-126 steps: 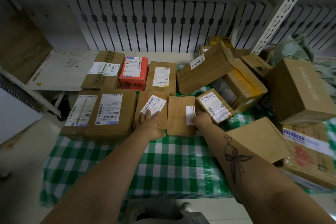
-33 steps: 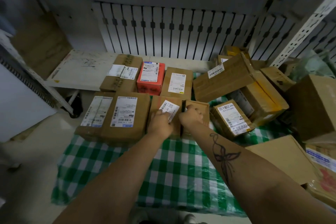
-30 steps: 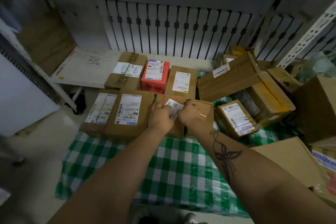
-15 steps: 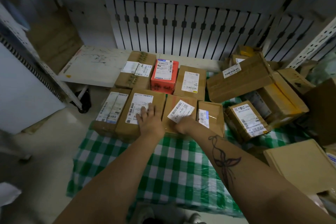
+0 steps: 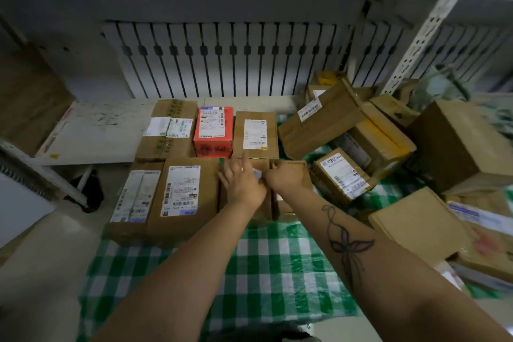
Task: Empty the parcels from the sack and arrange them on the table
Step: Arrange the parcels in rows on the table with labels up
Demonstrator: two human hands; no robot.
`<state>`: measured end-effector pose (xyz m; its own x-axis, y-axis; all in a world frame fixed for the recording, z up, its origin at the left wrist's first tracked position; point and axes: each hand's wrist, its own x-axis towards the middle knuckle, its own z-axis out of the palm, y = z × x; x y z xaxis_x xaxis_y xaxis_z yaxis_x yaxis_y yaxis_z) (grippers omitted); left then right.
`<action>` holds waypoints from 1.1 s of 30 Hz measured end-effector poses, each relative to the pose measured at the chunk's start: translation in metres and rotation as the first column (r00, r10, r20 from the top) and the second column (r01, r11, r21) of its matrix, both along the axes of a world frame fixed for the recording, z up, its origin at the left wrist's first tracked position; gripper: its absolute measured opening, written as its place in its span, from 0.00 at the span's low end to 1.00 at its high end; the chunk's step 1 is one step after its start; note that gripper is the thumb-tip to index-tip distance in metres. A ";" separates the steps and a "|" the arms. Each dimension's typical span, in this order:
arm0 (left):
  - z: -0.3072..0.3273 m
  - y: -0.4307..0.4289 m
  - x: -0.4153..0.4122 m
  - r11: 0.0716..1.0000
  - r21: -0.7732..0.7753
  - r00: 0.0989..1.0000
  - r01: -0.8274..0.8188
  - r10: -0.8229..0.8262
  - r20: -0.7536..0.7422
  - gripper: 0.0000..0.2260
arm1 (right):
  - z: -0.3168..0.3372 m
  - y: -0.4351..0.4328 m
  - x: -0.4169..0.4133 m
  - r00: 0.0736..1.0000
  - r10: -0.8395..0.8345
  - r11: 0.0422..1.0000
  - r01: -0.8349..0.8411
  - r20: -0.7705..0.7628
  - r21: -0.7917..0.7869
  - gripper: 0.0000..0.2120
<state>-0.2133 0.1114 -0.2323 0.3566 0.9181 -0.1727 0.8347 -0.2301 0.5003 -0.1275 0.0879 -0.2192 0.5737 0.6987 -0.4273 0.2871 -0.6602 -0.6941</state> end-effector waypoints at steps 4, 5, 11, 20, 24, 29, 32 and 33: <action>0.009 0.002 0.034 0.999 -0.040 0.999 0.029 -0.027 0.042 0.33 | 0.010 0.006 0.034 0.975 -0.152 0.986 0.161 -0.161 0.042 0.18; 0.012 0.003 0.043 0.998 -0.063 0.998 0.021 -0.017 0.054 0.34 | 0.011 0.008 0.043 0.953 -0.205 0.973 0.224 -0.223 0.062 0.19; 0.019 0.008 0.089 0.988 -0.155 0.987 -0.030 0.054 0.152 0.34 | 0.031 0.016 0.101 0.807 -0.377 0.897 0.441 -0.454 0.039 0.25; 0.007 0.012 0.133 0.961 -0.258 0.951 -0.099 0.168 0.261 0.32 | 0.020 0.030 0.181 0.569 -0.570 0.708 0.707 -0.592 -0.003 0.40; -0.002 0.009 0.138 0.954 -0.272 0.939 -0.125 0.203 0.280 0.30 | 0.013 0.034 0.195 0.535 -0.576 0.692 0.722 -0.618 -0.019 0.41; -0.005 0.003 0.137 0.954 -0.278 0.933 -0.114 0.199 0.300 0.31 | 0.007 0.035 0.200 0.545 -0.561 0.656 0.752 -0.623 0.068 0.36; -0.004 0.004 0.134 0.961 -0.253 0.951 -0.114 0.180 0.253 0.30 | 0.009 0.033 0.196 0.622 -0.467 0.650 0.723 -0.629 0.232 0.34; -0.004 0.005 0.134 0.961 -0.254 0.952 -0.114 0.179 0.249 0.30 | 0.012 0.032 0.195 0.665 -0.434 0.653 0.697 -0.607 0.297 0.33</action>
<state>-0.0797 0.1168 -0.2360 0.2837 0.9089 -0.3055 0.6785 0.0348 0.7338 0.0673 0.1199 -0.2067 0.7545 0.4722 -0.4558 -0.4546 -0.1248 -0.8819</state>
